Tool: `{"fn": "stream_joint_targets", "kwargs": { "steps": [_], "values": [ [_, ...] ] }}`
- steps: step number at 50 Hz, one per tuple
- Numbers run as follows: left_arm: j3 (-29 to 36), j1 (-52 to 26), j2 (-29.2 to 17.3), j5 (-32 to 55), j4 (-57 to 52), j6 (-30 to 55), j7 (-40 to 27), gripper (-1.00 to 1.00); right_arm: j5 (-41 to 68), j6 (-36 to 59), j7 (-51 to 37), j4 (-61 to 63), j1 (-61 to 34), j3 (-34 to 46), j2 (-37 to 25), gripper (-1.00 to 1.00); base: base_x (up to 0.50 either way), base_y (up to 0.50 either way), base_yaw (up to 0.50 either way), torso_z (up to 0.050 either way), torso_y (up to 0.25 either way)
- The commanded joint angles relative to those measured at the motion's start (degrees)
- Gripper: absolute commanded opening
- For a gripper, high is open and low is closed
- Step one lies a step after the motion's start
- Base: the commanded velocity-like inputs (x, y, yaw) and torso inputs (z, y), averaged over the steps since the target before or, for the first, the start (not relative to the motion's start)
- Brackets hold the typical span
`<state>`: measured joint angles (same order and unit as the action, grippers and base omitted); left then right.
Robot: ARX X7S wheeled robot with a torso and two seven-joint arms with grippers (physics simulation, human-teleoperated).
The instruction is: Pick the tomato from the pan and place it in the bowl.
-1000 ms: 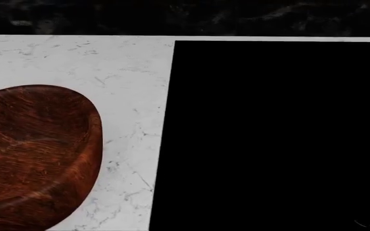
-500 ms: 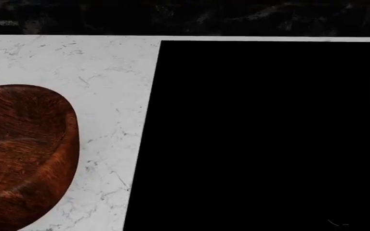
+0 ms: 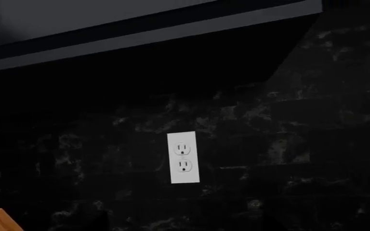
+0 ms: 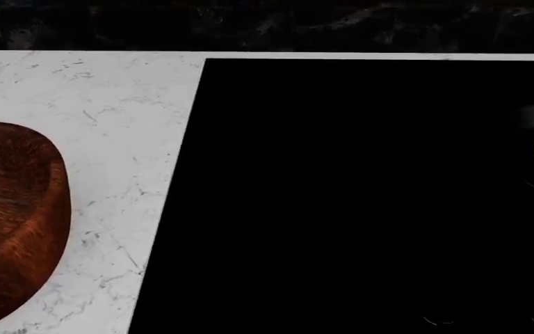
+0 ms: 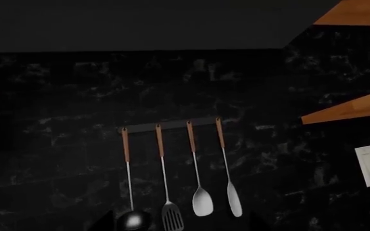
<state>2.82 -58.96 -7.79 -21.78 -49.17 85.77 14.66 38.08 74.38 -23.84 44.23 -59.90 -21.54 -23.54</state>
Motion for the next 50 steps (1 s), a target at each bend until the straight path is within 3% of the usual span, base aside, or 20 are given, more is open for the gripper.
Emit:
{"fn": "stream_joint_targets", "kwargs": {
  "steps": [1, 12, 29, 47, 50],
  "values": [
    [-1.18, 0.55, 1.43, -1.47, 4.91, -3.70, 1.30, 1.00, -0.80, -3.16, 0.38, -3.94, 0.10, -0.25, 1.01, 1.00, 0.00, 0.00, 0.00, 0.000, 0.000],
    [-1.65, 0.85, 1.54, -1.12, 5.20, -4.30, 1.13, 1.00, -0.62, -2.69, -0.14, -4.46, -0.18, 0.50, 0.93, 1.00, 0.04, 0.00, 0.00, 0.000, 0.000],
    [-1.98, 1.13, 1.34, -0.76, 4.81, -4.17, 1.08, 1.00, -0.98, -3.47, -0.48, -4.88, 0.14, 2.37, 0.58, 1.00, 0.39, 0.00, 0.00, 0.000, 0.000],
    [-4.23, 2.59, 1.50, 0.35, 4.77, -6.45, 1.17, 1.00, 0.29, -2.07, -1.30, -4.18, -0.80, 3.05, 0.82, 1.00, 0.05, 0.00, 0.00, 0.000, 0.001],
    [-4.34, 2.73, 1.69, 0.62, 5.10, -7.00, 1.04, 1.00, -2.34, -2.28, -2.58, -5.50, -1.87, 6.67, -1.11, 1.00, 0.00, 0.00, 0.00, 0.000, 0.000]
  ]
}}
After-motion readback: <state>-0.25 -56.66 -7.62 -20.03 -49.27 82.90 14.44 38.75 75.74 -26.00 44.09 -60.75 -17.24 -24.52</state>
